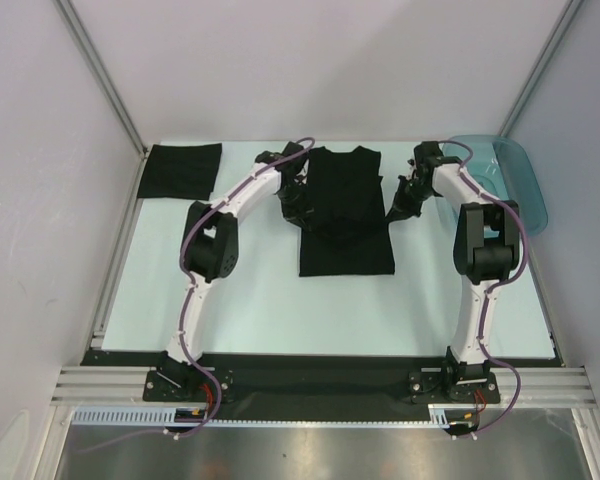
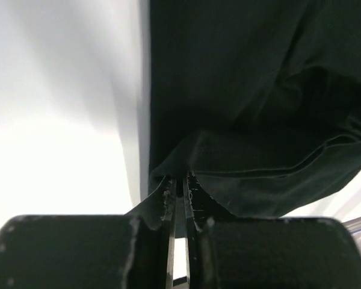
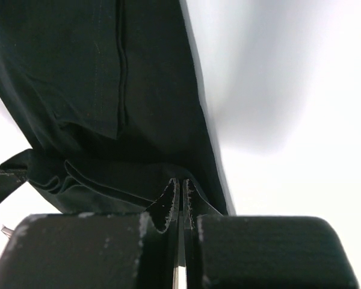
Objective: Fold and stack the t-shirts
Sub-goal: Fold the tshirt
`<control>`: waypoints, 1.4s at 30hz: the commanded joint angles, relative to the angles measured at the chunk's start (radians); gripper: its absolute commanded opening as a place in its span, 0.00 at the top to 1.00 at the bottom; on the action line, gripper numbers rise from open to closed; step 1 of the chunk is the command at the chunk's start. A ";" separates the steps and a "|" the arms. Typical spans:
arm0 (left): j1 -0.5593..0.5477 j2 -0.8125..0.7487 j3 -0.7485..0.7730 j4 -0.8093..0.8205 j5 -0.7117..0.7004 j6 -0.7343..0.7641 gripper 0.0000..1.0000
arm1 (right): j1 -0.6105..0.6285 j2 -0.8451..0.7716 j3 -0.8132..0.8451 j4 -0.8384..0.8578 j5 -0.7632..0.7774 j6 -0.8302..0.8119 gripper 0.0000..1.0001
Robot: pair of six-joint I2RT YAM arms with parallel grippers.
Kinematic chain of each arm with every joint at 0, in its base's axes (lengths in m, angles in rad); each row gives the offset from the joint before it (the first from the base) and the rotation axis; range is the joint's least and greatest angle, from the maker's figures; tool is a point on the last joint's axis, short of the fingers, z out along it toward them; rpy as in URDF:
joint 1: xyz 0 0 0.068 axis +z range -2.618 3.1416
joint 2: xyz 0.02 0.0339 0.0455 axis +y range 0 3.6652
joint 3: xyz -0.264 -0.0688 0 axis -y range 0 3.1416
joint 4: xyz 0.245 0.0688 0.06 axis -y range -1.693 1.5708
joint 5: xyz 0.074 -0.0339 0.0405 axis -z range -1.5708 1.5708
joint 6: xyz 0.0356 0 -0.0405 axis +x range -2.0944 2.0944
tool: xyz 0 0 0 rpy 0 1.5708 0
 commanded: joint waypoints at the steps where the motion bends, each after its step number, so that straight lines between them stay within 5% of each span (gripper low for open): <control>1: 0.004 0.029 0.128 0.004 0.022 0.025 0.90 | -0.014 0.008 0.049 -0.006 -0.004 -0.004 1.00; 5: 0.013 0.040 0.150 -0.014 0.007 0.040 0.75 | -0.022 0.008 0.049 0.036 -0.019 -0.018 0.90; 11: 0.015 -0.100 0.066 -0.036 -0.260 0.079 0.31 | -0.035 -0.055 0.028 -0.012 0.039 -0.050 0.48; 13: 0.016 -0.206 -0.066 -0.008 -0.260 0.091 0.30 | -0.038 -0.127 -0.015 -0.021 0.058 -0.055 0.36; 18: 0.015 -0.465 -0.521 0.200 -0.096 0.117 0.29 | -0.037 -0.310 -0.317 0.052 -0.013 -0.056 0.35; 24: 0.012 -0.577 -0.864 0.476 0.174 0.060 0.27 | -0.046 -0.465 -0.552 0.145 -0.079 -0.047 0.32; 42: 0.009 -0.445 -0.895 0.530 0.210 -0.059 0.33 | -0.048 -0.407 -0.741 0.327 -0.132 0.029 0.41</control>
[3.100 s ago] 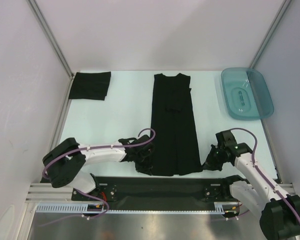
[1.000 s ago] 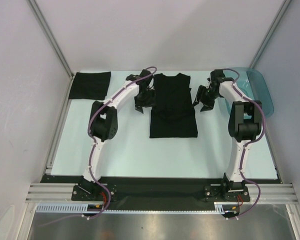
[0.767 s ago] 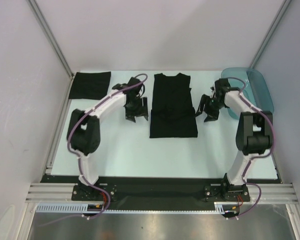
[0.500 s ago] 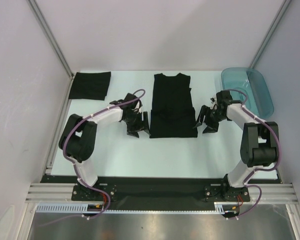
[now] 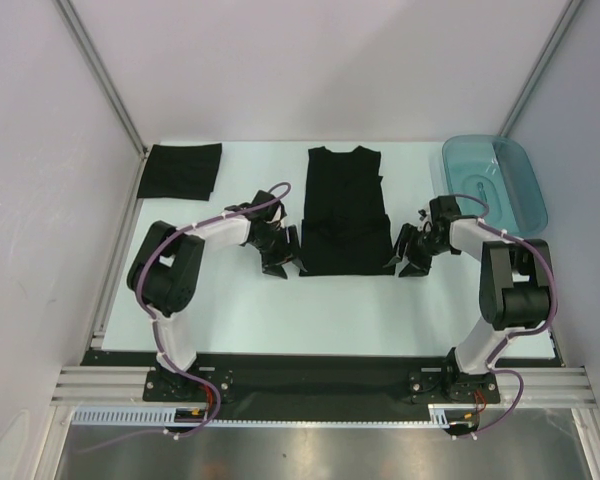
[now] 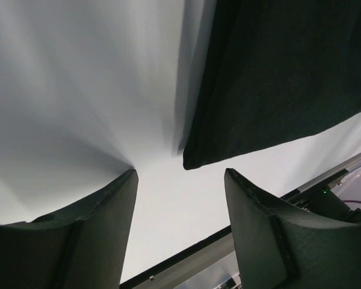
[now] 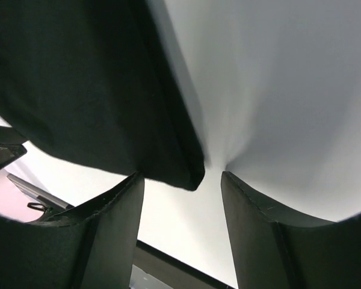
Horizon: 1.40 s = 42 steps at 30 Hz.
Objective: Fold and stack the t-shirts
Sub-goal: Fold the tshirt
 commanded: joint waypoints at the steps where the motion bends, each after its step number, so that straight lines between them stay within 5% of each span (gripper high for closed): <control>1: -0.003 0.033 0.021 0.029 0.019 -0.022 0.35 | -0.004 0.031 -0.003 0.051 0.004 0.005 0.41; 7: -0.003 0.064 0.028 0.027 0.039 -0.031 0.42 | -0.004 0.030 -0.008 0.026 0.026 -0.002 0.46; 12: -0.003 0.075 0.021 0.043 0.053 -0.048 0.51 | -0.009 0.036 -0.008 0.022 0.006 -0.004 0.61; 15: -0.003 0.087 0.026 0.046 0.054 -0.052 0.69 | -0.010 0.040 -0.003 0.028 0.009 -0.001 0.74; 18: -0.002 0.091 0.031 0.023 0.035 -0.039 0.99 | -0.013 0.043 0.012 0.019 -0.002 -0.005 0.92; 19: -0.003 0.088 0.031 0.014 0.022 -0.028 1.00 | -0.013 0.040 0.017 0.012 0.000 -0.010 0.98; 34: -0.047 -0.259 -0.311 -0.037 -0.074 -0.012 1.00 | 0.049 -0.222 -0.164 -0.225 0.084 0.051 1.00; 36: -0.080 -0.286 -0.337 -0.049 -0.064 -0.017 1.00 | 0.053 -0.257 -0.190 -0.210 0.077 0.064 0.88; 38: -0.097 -0.324 -0.325 -0.078 -0.082 -0.012 0.79 | 0.056 -0.273 -0.186 -0.224 0.093 0.045 0.72; 40: -0.101 -0.358 -0.275 -0.143 -0.163 0.007 0.62 | 0.056 -0.291 -0.152 -0.250 0.135 0.018 0.65; 42: -0.100 -0.398 -0.189 -0.216 -0.265 0.021 0.54 | 0.057 -0.306 -0.079 -0.290 0.185 -0.031 0.58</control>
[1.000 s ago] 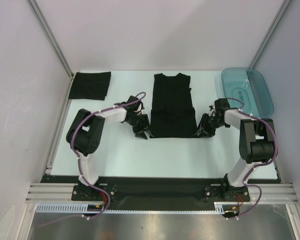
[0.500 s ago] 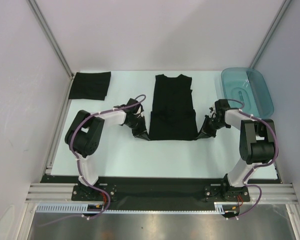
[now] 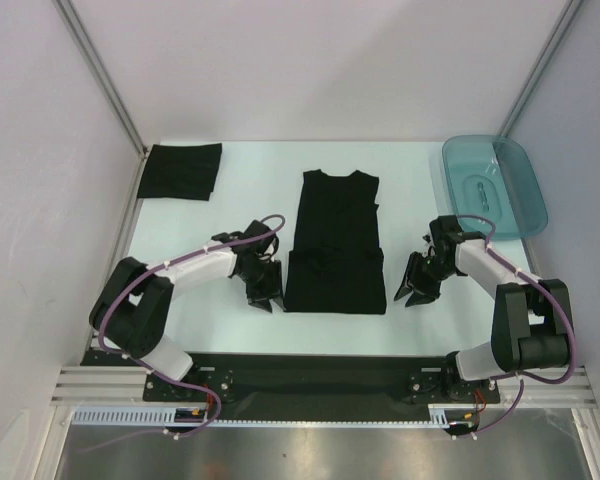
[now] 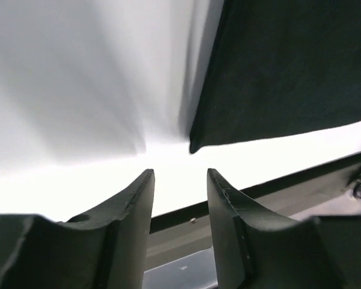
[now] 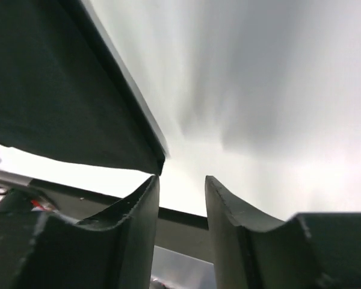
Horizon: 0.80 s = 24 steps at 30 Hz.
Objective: Fold and stack the t-shirts
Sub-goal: Fold the tshirt
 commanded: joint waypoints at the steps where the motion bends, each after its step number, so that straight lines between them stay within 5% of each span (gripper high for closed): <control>1: 0.001 -0.093 0.145 -0.125 -0.181 0.051 0.53 | -0.001 -0.056 0.118 -0.059 0.108 -0.078 0.57; 3: 0.004 -0.090 0.211 -0.107 -0.148 0.073 0.54 | 0.007 -0.056 0.182 -0.042 0.083 -0.122 0.58; 9: 0.005 0.052 0.289 0.085 0.142 0.120 0.90 | 0.036 0.065 0.215 0.189 -0.205 -0.031 0.84; 14: 0.004 0.172 0.318 0.180 0.242 0.087 0.96 | 0.122 0.198 0.192 0.442 -0.296 0.119 1.00; 24: 0.062 0.311 0.289 0.382 0.247 0.093 0.98 | 0.133 0.422 0.185 0.757 -0.384 0.198 1.00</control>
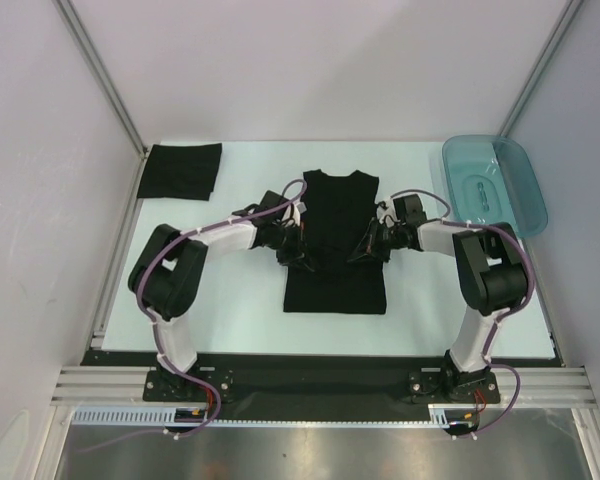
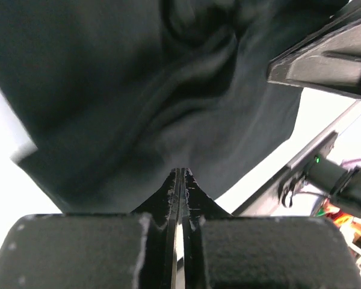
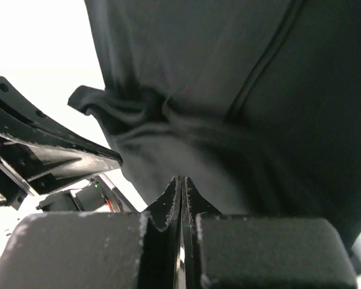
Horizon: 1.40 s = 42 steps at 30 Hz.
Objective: Fold and stack the t-shirts
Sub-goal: Fold the tshirt
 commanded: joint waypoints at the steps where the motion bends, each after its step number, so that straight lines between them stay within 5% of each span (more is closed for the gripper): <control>1: 0.051 0.046 0.008 0.139 0.031 0.024 0.98 | -0.037 0.058 -0.001 0.196 -0.072 0.030 1.00; 15: 0.185 0.242 0.100 0.302 0.146 0.021 0.96 | -0.200 0.283 0.075 0.336 -0.142 0.036 1.00; 21: 0.209 0.302 0.223 0.231 0.130 0.048 0.91 | -0.244 0.346 0.157 0.273 -0.110 0.009 1.00; 25: 0.223 0.324 0.306 0.127 0.104 0.099 0.91 | -0.250 0.323 0.227 0.079 -0.049 -0.076 1.00; 29: 0.225 0.239 0.318 0.113 0.050 0.153 0.81 | -0.253 0.242 0.283 -0.045 0.026 -0.145 0.99; 33: 0.225 0.235 0.375 0.153 0.057 0.122 0.76 | -0.252 0.208 0.357 0.007 0.028 -0.122 0.94; 39: 0.225 0.316 0.487 0.305 -0.013 0.013 0.69 | -0.252 0.341 0.526 0.116 -0.001 0.013 0.89; 42: 0.231 0.396 0.623 0.261 -0.088 0.016 0.54 | -0.252 0.436 0.641 0.138 -0.001 0.071 0.77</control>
